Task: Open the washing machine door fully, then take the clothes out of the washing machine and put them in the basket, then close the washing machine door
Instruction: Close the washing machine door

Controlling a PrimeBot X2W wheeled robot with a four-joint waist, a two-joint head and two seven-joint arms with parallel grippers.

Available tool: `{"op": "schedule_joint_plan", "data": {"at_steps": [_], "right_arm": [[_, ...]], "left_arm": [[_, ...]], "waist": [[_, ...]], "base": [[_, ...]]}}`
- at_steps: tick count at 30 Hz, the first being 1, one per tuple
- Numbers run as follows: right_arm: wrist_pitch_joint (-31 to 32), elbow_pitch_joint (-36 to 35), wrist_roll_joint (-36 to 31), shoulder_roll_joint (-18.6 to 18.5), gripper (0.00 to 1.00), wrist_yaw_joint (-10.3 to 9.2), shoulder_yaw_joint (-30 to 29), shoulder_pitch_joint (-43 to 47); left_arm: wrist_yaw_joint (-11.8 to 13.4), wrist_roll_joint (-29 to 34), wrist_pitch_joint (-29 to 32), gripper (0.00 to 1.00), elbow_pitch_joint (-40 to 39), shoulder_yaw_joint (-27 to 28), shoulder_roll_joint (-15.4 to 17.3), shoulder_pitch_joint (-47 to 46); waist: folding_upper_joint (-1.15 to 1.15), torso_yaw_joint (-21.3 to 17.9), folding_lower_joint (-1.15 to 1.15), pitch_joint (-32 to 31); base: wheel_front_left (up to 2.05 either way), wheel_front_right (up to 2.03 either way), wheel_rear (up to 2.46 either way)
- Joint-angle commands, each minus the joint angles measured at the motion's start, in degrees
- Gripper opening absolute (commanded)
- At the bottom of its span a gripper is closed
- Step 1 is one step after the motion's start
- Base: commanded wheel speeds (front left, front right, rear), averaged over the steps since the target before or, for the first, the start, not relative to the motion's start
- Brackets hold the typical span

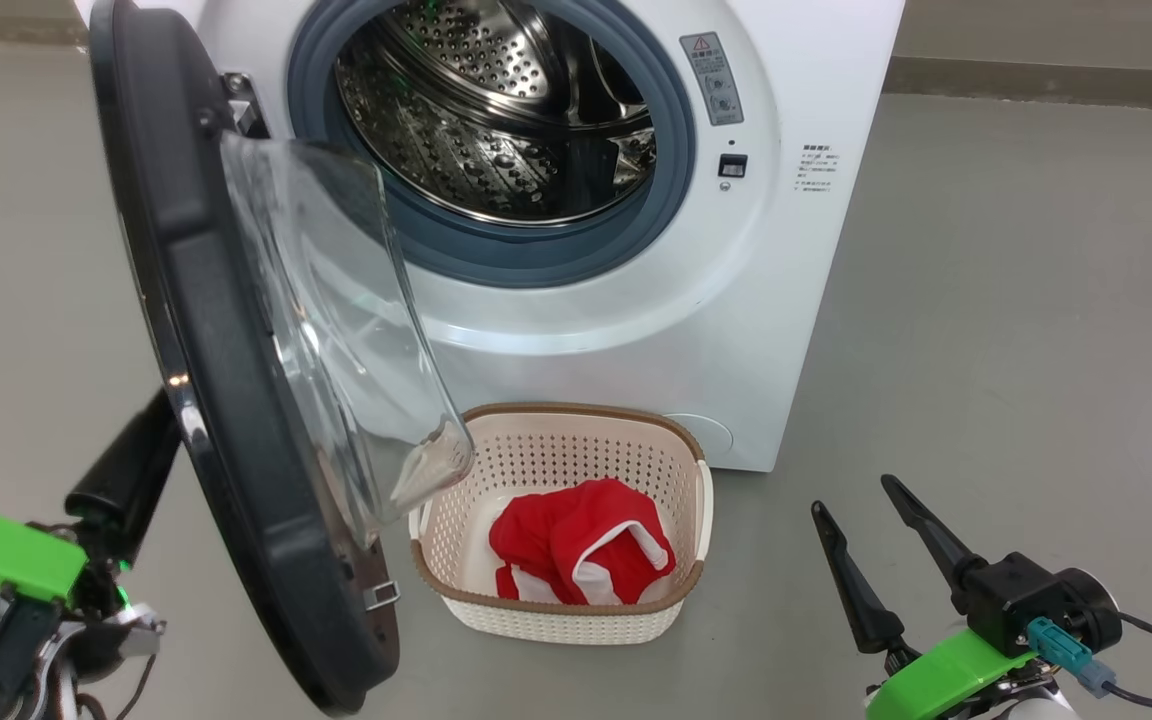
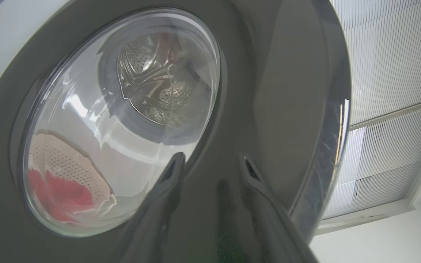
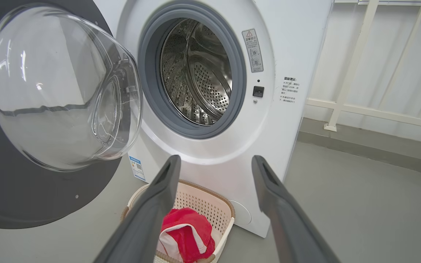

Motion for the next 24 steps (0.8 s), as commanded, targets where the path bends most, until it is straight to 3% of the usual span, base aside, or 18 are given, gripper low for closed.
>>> {"op": "schedule_joint_plan", "data": {"at_steps": [1, 5, 8, 11, 16, 20, 24], "right_arm": [[-0.4, -1.4, 0.4, -0.2, 1.00, 0.28, 1.0, -1.1], [-0.4, -1.6, 0.5, -0.2, 1.00, 0.28, 0.7, -1.2], [-0.4, -1.7, 0.5, -0.1, 1.00, 0.28, 0.6, -1.2], [-0.4, -1.7, 0.6, 0.1, 1.00, 0.28, 0.7, -1.5], [-0.4, -1.7, 0.7, 0.2, 1.00, 0.28, 0.8, -1.7], [-0.4, -1.7, 0.9, 0.1, 1.00, 0.28, 0.9, -1.9], [-0.4, -1.6, 1.0, 0.0, 1.00, 0.28, 0.8, -1.9]], "left_arm": [[-1.4, 1.9, -2.0, 1.00, -2.5, 1.9, 1.7, 0.2], [-5.4, 8.3, -8.6, 1.00, -4.6, 1.6, 2.5, 2.0], [-9.4, 16.3, -15.8, 1.00, -5.6, 0.4, 3.8, 3.7], [-11.4, 24.5, -23.5, 1.00, -5.9, -1.2, 5.0, 5.3], [-12.9, 35.3, -34.9, 1.00, -5.2, -5.8, 7.1, 8.8], [-13.1, 38.4, -41.1, 1.00, -3.6, -7.6, 7.9, 10.6], [-13.2, 45.6, -49.4, 1.00, -0.2, -9.8, 10.1, 13.1]], "waist": [[0.00, 0.0, 0.00, 0.1], [0.00, 0.1, 0.00, 0.5], [0.00, 0.4, 0.00, 0.8], [0.00, 0.4, 0.00, 1.1], [0.00, 0.3, 0.00, 1.3], [0.00, 0.1, 0.00, 1.4], [0.00, -0.1, 0.00, 1.6]], "base": [[0.00, 0.00, 0.00], [0.00, 0.00, 0.00], [0.00, 0.00, 0.00], [0.00, 0.00, 0.00], [0.00, 0.00, 0.00], [0.00, 0.00, 0.00], [0.00, 0.00, 0.00]]}}
